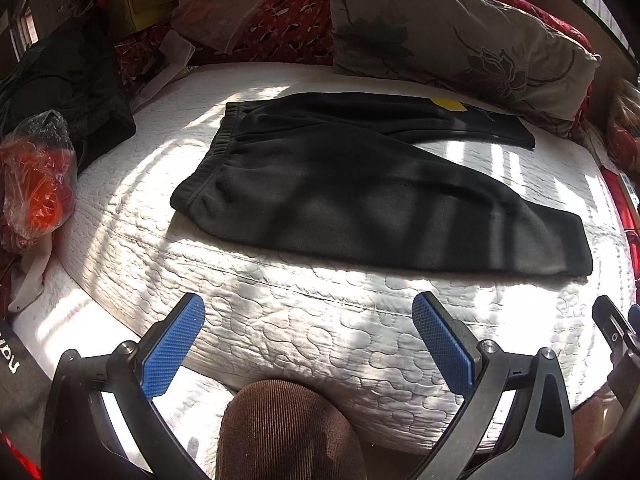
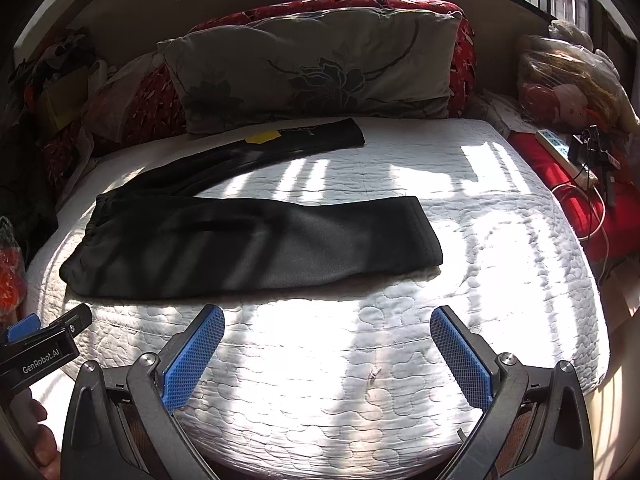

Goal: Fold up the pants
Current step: 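Move both grippers toward the black sweatpants on the bed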

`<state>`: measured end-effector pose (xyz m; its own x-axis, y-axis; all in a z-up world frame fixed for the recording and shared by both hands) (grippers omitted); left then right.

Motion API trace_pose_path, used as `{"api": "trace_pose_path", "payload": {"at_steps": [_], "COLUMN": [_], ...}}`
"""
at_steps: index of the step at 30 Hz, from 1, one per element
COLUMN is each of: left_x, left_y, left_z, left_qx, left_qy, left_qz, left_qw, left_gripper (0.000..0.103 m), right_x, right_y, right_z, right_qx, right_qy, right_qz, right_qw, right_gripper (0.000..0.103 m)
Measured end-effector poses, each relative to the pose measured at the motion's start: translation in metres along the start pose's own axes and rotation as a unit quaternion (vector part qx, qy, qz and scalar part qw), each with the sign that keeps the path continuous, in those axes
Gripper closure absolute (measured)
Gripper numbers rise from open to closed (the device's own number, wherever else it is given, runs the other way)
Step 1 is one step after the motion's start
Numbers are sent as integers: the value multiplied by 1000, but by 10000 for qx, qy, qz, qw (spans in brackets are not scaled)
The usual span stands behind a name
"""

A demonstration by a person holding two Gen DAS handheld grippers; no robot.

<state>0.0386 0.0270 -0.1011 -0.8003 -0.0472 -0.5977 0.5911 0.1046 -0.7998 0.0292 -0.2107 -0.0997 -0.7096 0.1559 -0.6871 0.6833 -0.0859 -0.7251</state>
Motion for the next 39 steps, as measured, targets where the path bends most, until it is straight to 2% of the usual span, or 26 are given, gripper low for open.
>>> {"api": "trace_pose_path", "payload": {"at_steps": [14, 31, 39], "left_x": [-3, -14, -15], "left_y": [-1, -18, -21], "left_z": [0, 5, 9], "left_qx": [89, 183, 279], "left_qy": [-121, 9, 40], "left_qz": [22, 510, 591], "left_qw": [9999, 9985, 9979], "left_gripper": [0, 0, 0], "right_x": [0, -4, -6], "right_y": [1, -4, -6], "right_z": [0, 1, 2], "right_qx": [-7, 23, 42], "right_qy": [20, 16, 3], "right_qz": [-22, 87, 138], "right_qw": [10000, 10000, 9999], "right_gripper": [0, 0, 0]}}
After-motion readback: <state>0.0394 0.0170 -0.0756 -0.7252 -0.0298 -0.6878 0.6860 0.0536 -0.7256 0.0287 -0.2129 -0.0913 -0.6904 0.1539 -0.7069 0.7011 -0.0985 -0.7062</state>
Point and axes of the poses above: each gripper's, at about its wrist camera, not at the fingertips, and y roughly the way its jaws point, z to its right, x to its underside, the point moved 8 cm from there along y, roughly the way its jaws point, and after that the axes turned 2 degrees about z, right-handed, at the moved point
